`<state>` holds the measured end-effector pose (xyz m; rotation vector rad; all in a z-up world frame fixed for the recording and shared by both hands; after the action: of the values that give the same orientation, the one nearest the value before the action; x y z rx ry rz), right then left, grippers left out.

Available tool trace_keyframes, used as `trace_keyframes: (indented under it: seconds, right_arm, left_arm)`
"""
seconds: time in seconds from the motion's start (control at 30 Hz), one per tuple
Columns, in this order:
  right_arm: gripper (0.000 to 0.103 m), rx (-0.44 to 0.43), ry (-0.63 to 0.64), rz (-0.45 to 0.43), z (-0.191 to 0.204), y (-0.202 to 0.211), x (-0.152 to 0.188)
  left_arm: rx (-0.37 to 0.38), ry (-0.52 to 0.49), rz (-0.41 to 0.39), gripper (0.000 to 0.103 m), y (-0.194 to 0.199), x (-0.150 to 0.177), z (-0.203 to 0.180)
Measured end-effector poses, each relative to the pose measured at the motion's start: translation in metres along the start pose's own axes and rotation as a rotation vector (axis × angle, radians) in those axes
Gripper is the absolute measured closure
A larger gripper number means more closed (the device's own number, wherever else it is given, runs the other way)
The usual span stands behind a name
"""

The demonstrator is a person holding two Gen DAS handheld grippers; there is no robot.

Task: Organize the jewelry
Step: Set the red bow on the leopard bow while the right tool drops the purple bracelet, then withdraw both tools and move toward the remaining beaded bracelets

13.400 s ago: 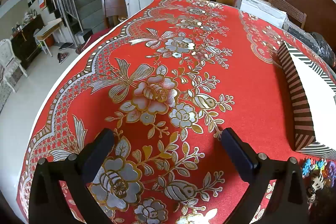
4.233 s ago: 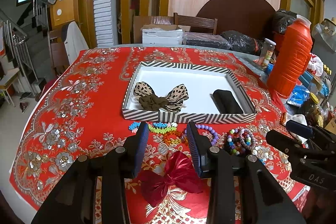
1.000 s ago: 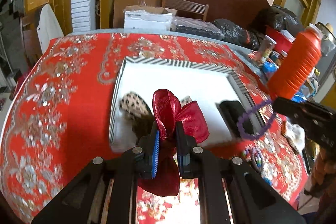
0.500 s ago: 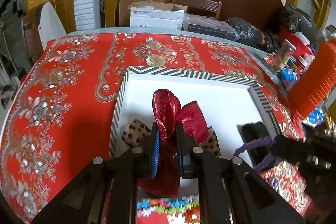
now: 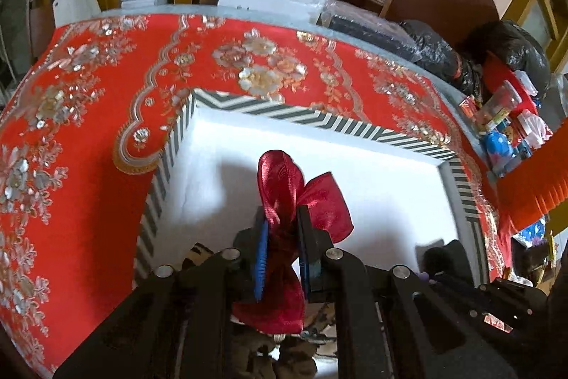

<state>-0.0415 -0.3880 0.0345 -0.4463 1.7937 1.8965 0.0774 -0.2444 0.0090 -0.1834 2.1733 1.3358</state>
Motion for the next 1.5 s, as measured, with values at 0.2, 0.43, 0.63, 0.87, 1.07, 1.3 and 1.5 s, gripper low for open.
trace_keyframes:
  seconds: [0.2, 0.43, 0.63, 0.87, 1.07, 1.3, 1.5]
  right_arm:
    - [0.091, 0.041, 0.016, 0.042, -0.005, -0.011, 0.007]
    - [0.068, 0.019, 0.007, 0.05, 0.001, -0.003, 0.014]
    - [0.056, 0.0, -0.002, -0.021, 0.007, 0.03, 0.015]
    - [0.049, 0.011, -0.012, -0.075, 0.011, 0.065, 0.028]
    - [0.047, 0.039, -0.028, -0.104, 0.008, 0.089, 0.046]
    - [0.043, 0.068, -0.05, -0.136, 0.003, 0.117, 0.07]
    - [0.042, 0.081, -0.061, -0.149, -0.003, 0.136, 0.089]
  left_arm:
    - [0.019, 0.005, 0.006, 0.086, -0.011, 0.001, 0.002]
    - [0.008, -0.021, -0.018, 0.079, -0.001, -0.002, -0.005]
    - [-0.041, -0.044, -0.056, 0.078, 0.029, 0.007, -0.014]
    - [-0.071, -0.089, -0.089, 0.078, 0.064, 0.034, -0.031]
    - [-0.127, -0.136, -0.137, 0.078, 0.093, 0.061, -0.044]
    - [-0.156, -0.138, -0.176, 0.078, 0.121, 0.091, -0.049]
    - [-0.178, -0.158, -0.186, 0.078, 0.136, 0.117, -0.053]
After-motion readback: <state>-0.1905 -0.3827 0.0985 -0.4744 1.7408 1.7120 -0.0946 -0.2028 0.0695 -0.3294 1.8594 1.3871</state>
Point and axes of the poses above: each gripper's, at about its wrist camera, not at the fingertips, and y roughly against the way its jaws point, z to its left, x to its underside, the point moved 4 cm from there along -y, roughly the way its jaws point, and after that the axes turned 4 degrees about x, right-handed, at the moved point
